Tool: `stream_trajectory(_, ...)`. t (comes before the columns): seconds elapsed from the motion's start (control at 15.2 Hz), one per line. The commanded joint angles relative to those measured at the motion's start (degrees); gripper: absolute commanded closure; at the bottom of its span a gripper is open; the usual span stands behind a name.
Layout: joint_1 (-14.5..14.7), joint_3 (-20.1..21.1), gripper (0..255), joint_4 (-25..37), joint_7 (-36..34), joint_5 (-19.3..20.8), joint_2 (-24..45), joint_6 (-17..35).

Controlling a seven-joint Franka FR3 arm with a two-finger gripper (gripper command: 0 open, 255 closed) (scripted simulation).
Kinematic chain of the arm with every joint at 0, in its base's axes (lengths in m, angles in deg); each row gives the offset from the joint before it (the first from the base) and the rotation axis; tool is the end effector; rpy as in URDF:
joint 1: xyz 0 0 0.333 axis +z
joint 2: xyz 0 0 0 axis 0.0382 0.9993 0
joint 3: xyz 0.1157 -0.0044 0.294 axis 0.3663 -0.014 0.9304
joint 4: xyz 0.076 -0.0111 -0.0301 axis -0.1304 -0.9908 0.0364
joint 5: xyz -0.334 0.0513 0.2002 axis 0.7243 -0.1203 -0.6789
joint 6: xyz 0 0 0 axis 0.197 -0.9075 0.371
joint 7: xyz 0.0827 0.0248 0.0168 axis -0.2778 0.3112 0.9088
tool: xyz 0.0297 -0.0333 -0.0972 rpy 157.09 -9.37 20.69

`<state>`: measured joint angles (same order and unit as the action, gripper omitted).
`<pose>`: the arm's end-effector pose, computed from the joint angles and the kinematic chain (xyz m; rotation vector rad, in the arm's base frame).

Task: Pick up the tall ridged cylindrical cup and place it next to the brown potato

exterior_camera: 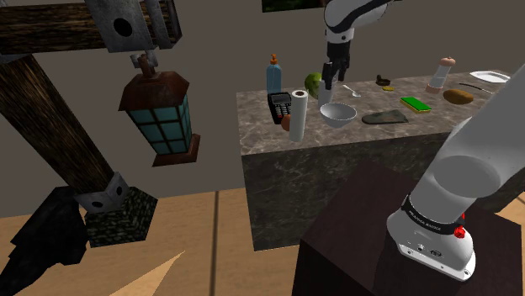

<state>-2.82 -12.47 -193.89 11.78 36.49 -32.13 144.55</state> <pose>0.4477 -0.2077 0.4602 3.0685 -0.0834 -0.0859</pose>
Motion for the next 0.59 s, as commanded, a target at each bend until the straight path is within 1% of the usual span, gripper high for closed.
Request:
stream_trajectory(0.0, -0.34, -1.15, 0, 2.91, 1.57, -1.14, 4.27, 2.22)
stream_trajectory(0.26, -1.50, -2.90, 0, 9.44, 5.00, -4.28, 12.49, 5.15)
stream_trajectory(0.53, -3.43, -3.82, 0, 17.18, 8.46, -8.19, 20.91, 6.84)
